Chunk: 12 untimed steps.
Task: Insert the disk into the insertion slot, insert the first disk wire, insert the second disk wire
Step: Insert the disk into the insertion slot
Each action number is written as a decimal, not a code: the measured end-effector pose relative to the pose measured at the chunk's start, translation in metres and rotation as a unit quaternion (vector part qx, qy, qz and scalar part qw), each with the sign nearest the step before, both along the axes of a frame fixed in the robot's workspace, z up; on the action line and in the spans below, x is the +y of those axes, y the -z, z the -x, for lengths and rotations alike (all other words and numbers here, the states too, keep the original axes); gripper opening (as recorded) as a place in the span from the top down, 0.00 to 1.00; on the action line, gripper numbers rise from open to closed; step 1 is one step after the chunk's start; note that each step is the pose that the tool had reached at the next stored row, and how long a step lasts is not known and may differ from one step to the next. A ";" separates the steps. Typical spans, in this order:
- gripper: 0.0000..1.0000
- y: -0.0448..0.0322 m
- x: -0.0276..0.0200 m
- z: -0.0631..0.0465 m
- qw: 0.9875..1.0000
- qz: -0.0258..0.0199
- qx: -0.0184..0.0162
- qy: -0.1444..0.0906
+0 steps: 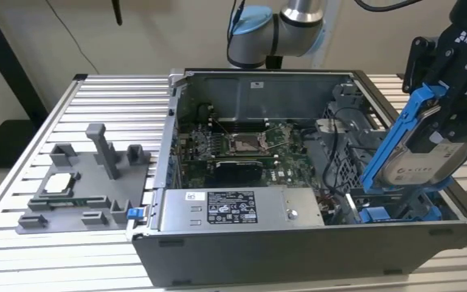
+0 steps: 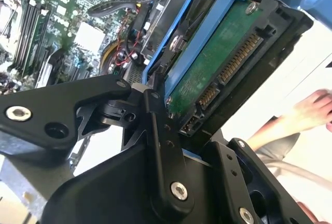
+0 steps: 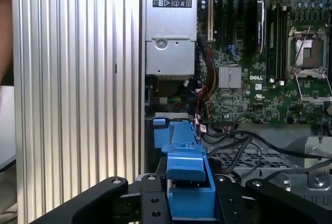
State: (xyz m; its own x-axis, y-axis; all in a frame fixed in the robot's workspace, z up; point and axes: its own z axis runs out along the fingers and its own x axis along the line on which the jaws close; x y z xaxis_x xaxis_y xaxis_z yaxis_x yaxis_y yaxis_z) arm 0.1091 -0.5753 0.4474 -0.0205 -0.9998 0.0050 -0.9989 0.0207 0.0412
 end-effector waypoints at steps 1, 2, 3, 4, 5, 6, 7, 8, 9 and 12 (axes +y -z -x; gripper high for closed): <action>1.00 0.0008 0.0000 0.000 1.000 0.000 0.000 0.000; 1.00 0.0017 0.0000 0.000 1.000 0.000 0.000 0.000; 1.00 0.0024 0.0000 0.000 1.000 0.000 0.000 0.000; 1.00 0.0033 0.0000 0.000 1.000 0.000 0.000 0.000; 1.00 0.0041 0.0000 0.000 1.000 0.000 0.000 0.000; 1.00 0.0049 0.0000 0.000 1.000 0.000 0.000 0.000; 1.00 0.0056 0.0000 0.000 1.000 0.000 0.000 0.000; 1.00 0.0065 0.0000 0.000 1.000 0.000 0.000 0.000; 1.00 0.0073 0.0000 0.000 1.000 0.000 0.000 0.000; 1.00 0.0096 0.0000 0.000 1.000 0.000 0.000 0.001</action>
